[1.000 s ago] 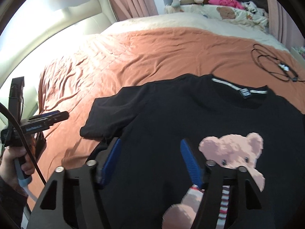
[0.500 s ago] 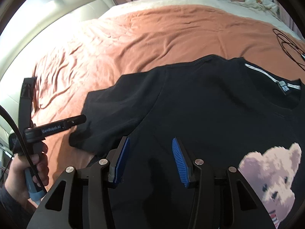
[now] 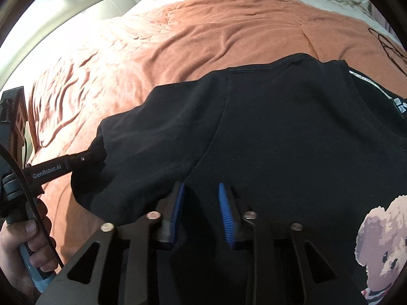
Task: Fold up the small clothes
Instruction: 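Grasp the T-shirt side edge with the left gripper and fold it over the bear print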
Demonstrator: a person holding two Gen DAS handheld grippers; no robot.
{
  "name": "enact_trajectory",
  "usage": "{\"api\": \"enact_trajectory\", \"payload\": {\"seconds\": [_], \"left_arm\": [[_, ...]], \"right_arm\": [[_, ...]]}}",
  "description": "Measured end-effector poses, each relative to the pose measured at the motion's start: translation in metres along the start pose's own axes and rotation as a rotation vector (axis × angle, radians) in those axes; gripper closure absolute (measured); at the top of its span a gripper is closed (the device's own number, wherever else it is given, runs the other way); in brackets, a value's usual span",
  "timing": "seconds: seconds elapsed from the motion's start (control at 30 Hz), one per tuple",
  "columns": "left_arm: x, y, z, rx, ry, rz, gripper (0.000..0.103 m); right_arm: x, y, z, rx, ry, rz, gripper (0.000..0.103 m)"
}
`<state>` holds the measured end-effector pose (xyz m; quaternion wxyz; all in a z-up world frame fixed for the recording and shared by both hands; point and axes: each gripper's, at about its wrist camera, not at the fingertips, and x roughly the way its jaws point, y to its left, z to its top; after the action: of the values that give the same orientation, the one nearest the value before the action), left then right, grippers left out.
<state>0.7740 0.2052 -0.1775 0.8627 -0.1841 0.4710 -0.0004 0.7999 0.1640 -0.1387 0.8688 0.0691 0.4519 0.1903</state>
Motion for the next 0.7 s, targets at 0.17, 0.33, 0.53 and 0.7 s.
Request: {"api": "enact_trajectory", "payload": {"seconds": [0.17, 0.33, 0.53, 0.7], "left_arm": [[-0.016, -0.010, 0.014, 0.015, -0.042, -0.037, 0.096], [-0.035, -0.029, 0.022, 0.040, -0.078, -0.073, 0.097], [-0.051, -0.056, 0.022, 0.087, -0.096, -0.100, 0.097], [-0.058, -0.083, 0.021, 0.118, -0.097, -0.119, 0.097]], "right_arm": [[0.004, 0.002, -0.003, 0.020, 0.002, 0.027, 0.081], [0.011, 0.001, 0.003, 0.054, 0.003, 0.038, 0.081], [0.001, -0.003, 0.005, 0.054, 0.017, 0.057, 0.081], [-0.025, -0.017, 0.005, 0.053, -0.017, 0.067, 0.047]]}}
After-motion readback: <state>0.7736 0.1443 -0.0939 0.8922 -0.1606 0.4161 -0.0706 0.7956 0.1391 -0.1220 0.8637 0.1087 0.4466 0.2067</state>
